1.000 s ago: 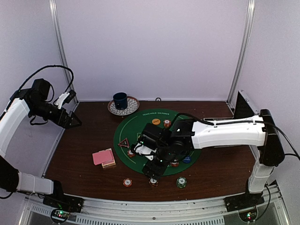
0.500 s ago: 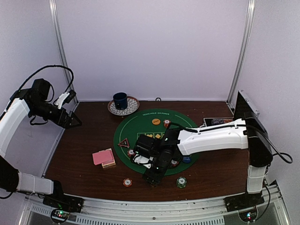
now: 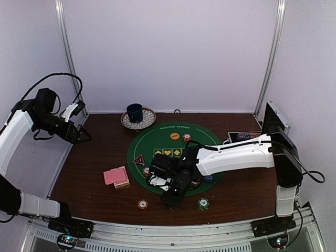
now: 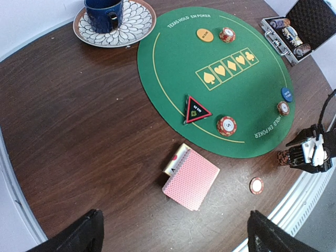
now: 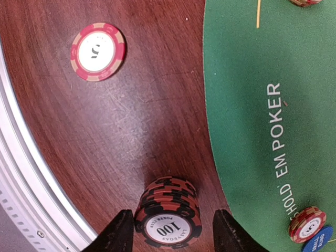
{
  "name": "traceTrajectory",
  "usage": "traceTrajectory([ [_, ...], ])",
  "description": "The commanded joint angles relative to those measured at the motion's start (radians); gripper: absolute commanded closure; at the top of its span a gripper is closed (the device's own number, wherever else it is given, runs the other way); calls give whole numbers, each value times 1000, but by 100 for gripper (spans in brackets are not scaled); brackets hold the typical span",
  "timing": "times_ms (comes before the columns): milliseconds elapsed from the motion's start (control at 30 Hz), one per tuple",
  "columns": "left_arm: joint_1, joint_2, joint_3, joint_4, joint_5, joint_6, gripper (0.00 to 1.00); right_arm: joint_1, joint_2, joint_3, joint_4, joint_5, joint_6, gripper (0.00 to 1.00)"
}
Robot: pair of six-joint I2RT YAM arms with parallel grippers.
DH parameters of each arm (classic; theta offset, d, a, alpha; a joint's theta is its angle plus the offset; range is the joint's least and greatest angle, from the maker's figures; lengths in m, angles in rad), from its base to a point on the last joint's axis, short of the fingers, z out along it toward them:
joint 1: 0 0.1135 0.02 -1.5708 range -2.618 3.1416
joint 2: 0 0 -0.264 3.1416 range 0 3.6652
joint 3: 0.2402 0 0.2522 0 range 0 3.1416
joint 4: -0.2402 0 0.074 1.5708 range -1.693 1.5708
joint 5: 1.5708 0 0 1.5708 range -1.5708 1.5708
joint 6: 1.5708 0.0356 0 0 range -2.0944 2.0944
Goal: Distribute texas hold em gaming equipment
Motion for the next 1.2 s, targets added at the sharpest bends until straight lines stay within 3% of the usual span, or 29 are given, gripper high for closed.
traceTrajectory([
  [0, 5, -12, 33, -4, 19, 15, 2, 2, 9, -17, 9, -14, 1, 45],
  [200, 5, -12, 33, -4, 17, 16, 2, 11, 9, -17, 1, -16, -6, 45],
  [600, 5, -14, 33, -2, 15, 17, 2, 12, 18, -20, -2, -26, -6, 54],
  [900, 5, -16, 33, -3, 15, 16, 2, 15, 21, -18, -15, -25, -15, 40],
  [1167, 5, -19, 38, -3, 13, 16, 2, 16, 12, -13, -14, -18, -16, 55],
])
